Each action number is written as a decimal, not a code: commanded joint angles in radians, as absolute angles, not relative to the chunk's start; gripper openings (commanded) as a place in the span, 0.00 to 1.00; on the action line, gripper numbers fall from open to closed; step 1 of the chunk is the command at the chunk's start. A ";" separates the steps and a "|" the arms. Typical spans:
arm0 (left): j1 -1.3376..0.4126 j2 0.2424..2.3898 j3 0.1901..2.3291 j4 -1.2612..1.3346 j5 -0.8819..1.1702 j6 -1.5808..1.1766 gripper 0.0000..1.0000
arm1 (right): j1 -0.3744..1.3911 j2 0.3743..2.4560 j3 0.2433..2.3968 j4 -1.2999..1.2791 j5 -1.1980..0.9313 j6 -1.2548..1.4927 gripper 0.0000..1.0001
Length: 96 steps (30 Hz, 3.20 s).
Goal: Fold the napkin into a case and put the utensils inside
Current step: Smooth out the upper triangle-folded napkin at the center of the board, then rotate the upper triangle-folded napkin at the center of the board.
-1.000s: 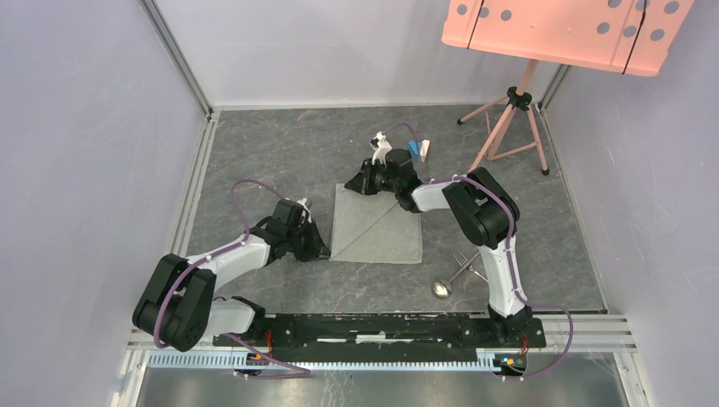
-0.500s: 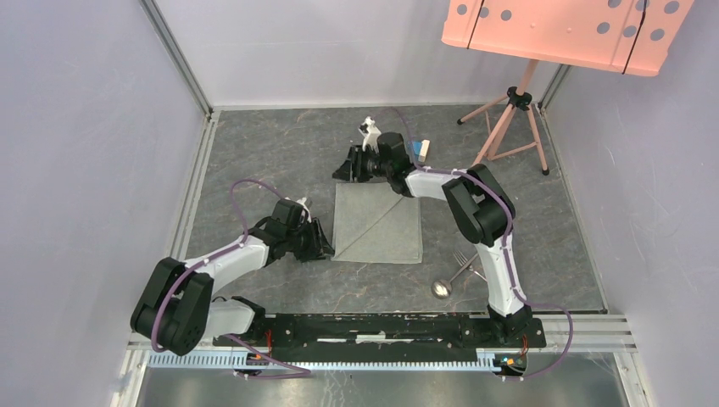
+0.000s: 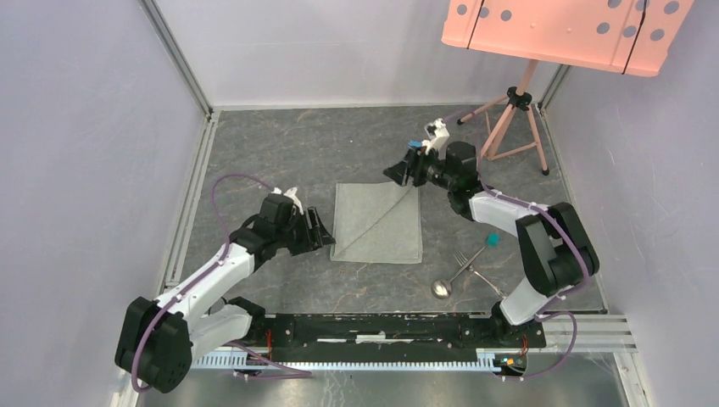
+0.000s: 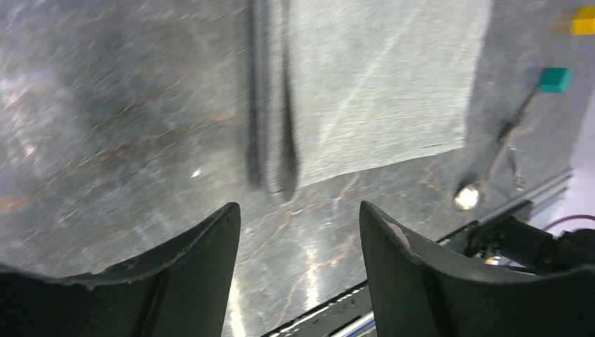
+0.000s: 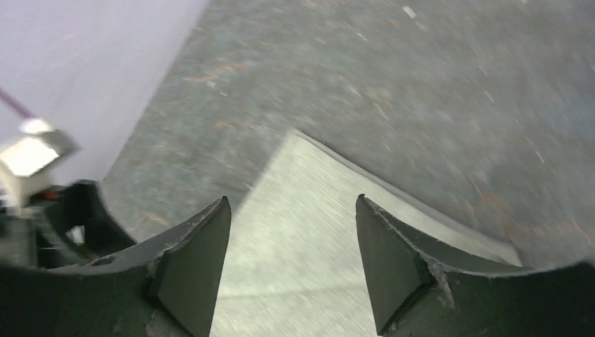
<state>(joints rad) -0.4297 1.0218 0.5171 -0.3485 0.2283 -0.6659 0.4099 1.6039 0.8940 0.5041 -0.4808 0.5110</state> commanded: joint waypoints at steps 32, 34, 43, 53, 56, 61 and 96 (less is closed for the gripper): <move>-0.363 2.024 1.158 0.208 0.190 -0.758 0.19 | 0.279 1.983 0.967 0.563 -0.564 0.545 0.31; -0.361 2.039 1.141 0.228 0.174 -0.760 0.18 | 0.273 1.990 0.971 0.550 -0.551 0.541 0.31; -0.334 2.071 1.084 0.280 0.159 -0.812 0.12 | 0.244 2.014 0.965 0.550 -0.527 0.557 0.31; -0.319 2.058 1.040 0.352 0.201 -0.811 0.08 | 0.199 2.003 0.997 0.553 -0.602 0.538 0.44; -0.319 2.041 1.057 0.366 0.279 -0.791 0.15 | 0.199 1.918 1.001 0.449 -0.571 0.446 0.51; -0.322 1.877 1.067 0.340 0.428 -0.778 0.40 | 0.225 1.694 0.915 0.239 -0.371 0.300 0.61; -0.320 0.671 0.546 -0.326 0.388 -0.667 0.79 | 0.807 1.399 0.561 -0.211 0.177 0.219 0.31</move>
